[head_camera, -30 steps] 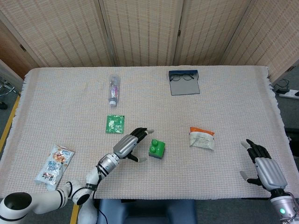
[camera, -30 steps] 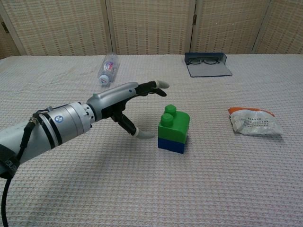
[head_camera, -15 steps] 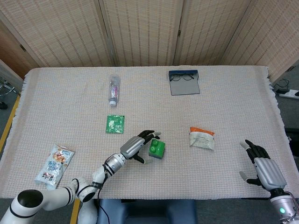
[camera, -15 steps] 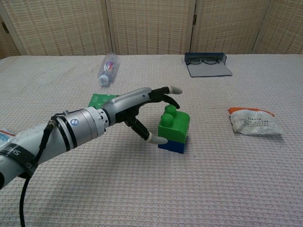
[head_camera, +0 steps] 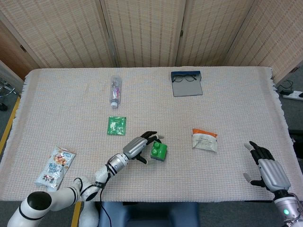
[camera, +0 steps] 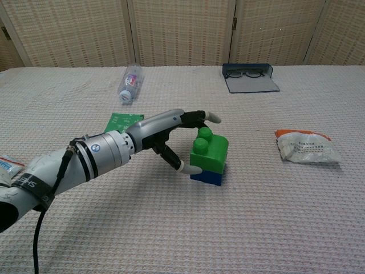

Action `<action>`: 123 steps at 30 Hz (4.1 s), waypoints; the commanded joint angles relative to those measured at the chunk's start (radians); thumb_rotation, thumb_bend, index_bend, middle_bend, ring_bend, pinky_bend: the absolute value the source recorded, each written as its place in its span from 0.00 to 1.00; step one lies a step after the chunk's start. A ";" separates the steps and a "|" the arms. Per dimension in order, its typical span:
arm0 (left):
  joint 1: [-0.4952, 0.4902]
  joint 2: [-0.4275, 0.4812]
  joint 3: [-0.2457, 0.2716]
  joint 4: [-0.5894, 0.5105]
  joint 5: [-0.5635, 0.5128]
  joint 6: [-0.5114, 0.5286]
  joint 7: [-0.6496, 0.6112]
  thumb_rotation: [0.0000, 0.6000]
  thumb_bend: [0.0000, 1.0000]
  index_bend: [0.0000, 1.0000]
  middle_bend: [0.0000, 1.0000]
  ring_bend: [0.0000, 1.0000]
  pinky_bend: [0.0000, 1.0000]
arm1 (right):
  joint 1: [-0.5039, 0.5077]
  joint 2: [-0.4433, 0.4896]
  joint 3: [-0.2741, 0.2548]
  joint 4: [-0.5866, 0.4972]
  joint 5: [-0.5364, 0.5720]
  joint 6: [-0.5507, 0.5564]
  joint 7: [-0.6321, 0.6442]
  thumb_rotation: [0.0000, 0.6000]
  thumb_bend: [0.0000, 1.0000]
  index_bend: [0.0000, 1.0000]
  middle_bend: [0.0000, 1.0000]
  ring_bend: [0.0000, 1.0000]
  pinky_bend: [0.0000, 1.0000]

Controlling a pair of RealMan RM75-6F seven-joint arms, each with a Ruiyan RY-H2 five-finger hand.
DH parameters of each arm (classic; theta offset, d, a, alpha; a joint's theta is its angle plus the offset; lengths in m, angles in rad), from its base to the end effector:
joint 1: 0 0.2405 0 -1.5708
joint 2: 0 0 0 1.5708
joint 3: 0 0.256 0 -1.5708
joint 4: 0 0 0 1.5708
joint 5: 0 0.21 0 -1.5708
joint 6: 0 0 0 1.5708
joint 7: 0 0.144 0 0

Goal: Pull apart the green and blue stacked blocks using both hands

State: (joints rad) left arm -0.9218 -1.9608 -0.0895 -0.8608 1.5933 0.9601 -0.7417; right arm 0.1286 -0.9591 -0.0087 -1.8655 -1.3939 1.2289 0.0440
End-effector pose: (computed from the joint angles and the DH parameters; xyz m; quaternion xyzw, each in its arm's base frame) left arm -0.0903 0.3465 -0.1248 -0.6992 -0.5016 -0.4941 0.1245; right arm -0.2940 -0.1704 0.1486 0.5996 -0.5265 0.3243 0.5080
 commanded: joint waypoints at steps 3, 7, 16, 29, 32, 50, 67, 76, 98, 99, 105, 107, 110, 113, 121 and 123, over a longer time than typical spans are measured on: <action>0.002 -0.016 0.004 0.027 -0.003 0.019 -0.006 1.00 0.26 0.24 0.38 0.03 0.00 | 0.005 -0.003 0.000 0.000 0.001 -0.007 -0.003 1.00 0.37 0.00 0.00 0.00 0.00; 0.009 -0.034 0.008 0.060 -0.002 0.045 -0.012 1.00 0.26 0.31 0.44 0.06 0.00 | 0.008 -0.003 0.000 0.000 0.004 -0.012 -0.004 1.00 0.37 0.00 0.00 0.00 0.00; 0.033 -0.070 0.014 0.122 0.002 0.121 -0.040 1.00 0.27 0.58 0.66 0.17 0.00 | 0.015 -0.010 0.002 0.004 0.022 -0.026 -0.018 1.00 0.37 0.00 0.00 0.00 0.00; 0.090 0.019 0.006 -0.042 -0.026 0.180 -0.024 1.00 0.35 0.75 0.84 0.32 0.00 | 0.061 -0.052 0.011 0.073 -0.032 -0.080 0.091 1.00 0.37 0.00 0.00 0.01 0.00; 0.106 0.048 -0.005 -0.101 -0.041 0.193 0.014 1.00 0.36 0.76 0.84 0.33 0.00 | 0.099 -0.077 0.020 0.121 -0.071 -0.123 0.203 1.00 0.37 0.00 0.00 0.01 0.00; 0.145 0.175 -0.110 -0.372 -0.196 0.113 0.121 1.00 0.37 0.77 0.85 0.39 0.00 | 0.249 -0.379 0.012 0.551 -0.217 -0.160 1.113 1.00 0.37 0.00 0.00 0.00 0.00; 0.147 0.229 -0.162 -0.510 -0.243 0.081 0.178 1.00 0.38 0.77 0.85 0.39 0.00 | 0.398 -0.605 0.053 0.635 -0.227 -0.187 1.287 1.00 0.37 0.00 0.00 0.03 0.00; 0.149 0.242 -0.171 -0.563 -0.249 0.077 0.207 1.00 0.38 0.77 0.85 0.39 0.00 | 0.454 -0.654 0.088 0.614 -0.199 -0.195 1.276 1.00 0.37 0.00 0.00 0.04 0.00; 0.140 0.258 -0.194 -0.604 -0.259 0.060 0.222 1.00 0.38 0.77 0.85 0.39 0.00 | 0.522 -0.719 0.102 0.579 -0.144 -0.236 1.157 1.00 0.37 0.00 0.01 0.06 0.00; 0.141 0.259 -0.193 -0.606 -0.260 0.059 0.222 1.00 0.38 0.77 0.85 0.39 0.00 | 0.524 -0.721 0.103 0.578 -0.142 -0.236 1.155 1.00 0.37 0.00 0.01 0.06 0.00; 0.144 0.262 -0.191 -0.602 -0.263 0.056 0.219 1.00 0.38 0.77 0.85 0.39 0.00 | 0.535 -0.715 0.109 0.565 -0.137 -0.240 1.141 1.00 0.37 0.00 0.01 0.06 0.00; 0.145 0.262 -0.188 -0.603 -0.260 0.055 0.216 1.00 0.38 0.77 0.85 0.39 0.00 | 0.539 -0.715 0.113 0.564 -0.129 -0.246 1.139 1.00 0.37 0.00 0.01 0.06 0.00; 0.145 0.262 -0.185 -0.601 -0.256 0.054 0.215 1.00 0.38 0.77 0.85 0.39 0.00 | 0.545 -0.716 0.115 0.564 -0.125 -0.252 1.142 1.00 0.37 0.01 0.02 0.06 0.00; 0.145 0.262 -0.186 -0.598 -0.257 0.054 0.212 1.00 0.38 0.77 0.85 0.38 0.00 | 0.549 -0.716 0.117 0.564 -0.122 -0.255 1.141 1.00 0.37 0.06 0.03 0.06 0.00; 0.144 0.259 -0.185 -0.592 -0.256 0.049 0.205 1.00 0.38 0.77 0.85 0.39 0.00 | 0.574 -0.716 0.141 0.563 -0.097 -0.286 1.130 1.00 0.37 0.25 0.06 0.08 0.00; 0.144 0.259 -0.186 -0.589 -0.256 0.050 0.203 1.00 0.38 0.77 0.85 0.39 0.00 | 0.575 -0.718 0.141 0.564 -0.095 -0.286 1.126 1.00 0.37 0.27 0.07 0.08 0.00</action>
State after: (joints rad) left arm -0.7780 -1.7023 -0.2757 -1.4500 1.3373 1.0105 -0.5384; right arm 0.7031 -1.6772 0.1322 -1.3012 -1.4891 0.9430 1.1705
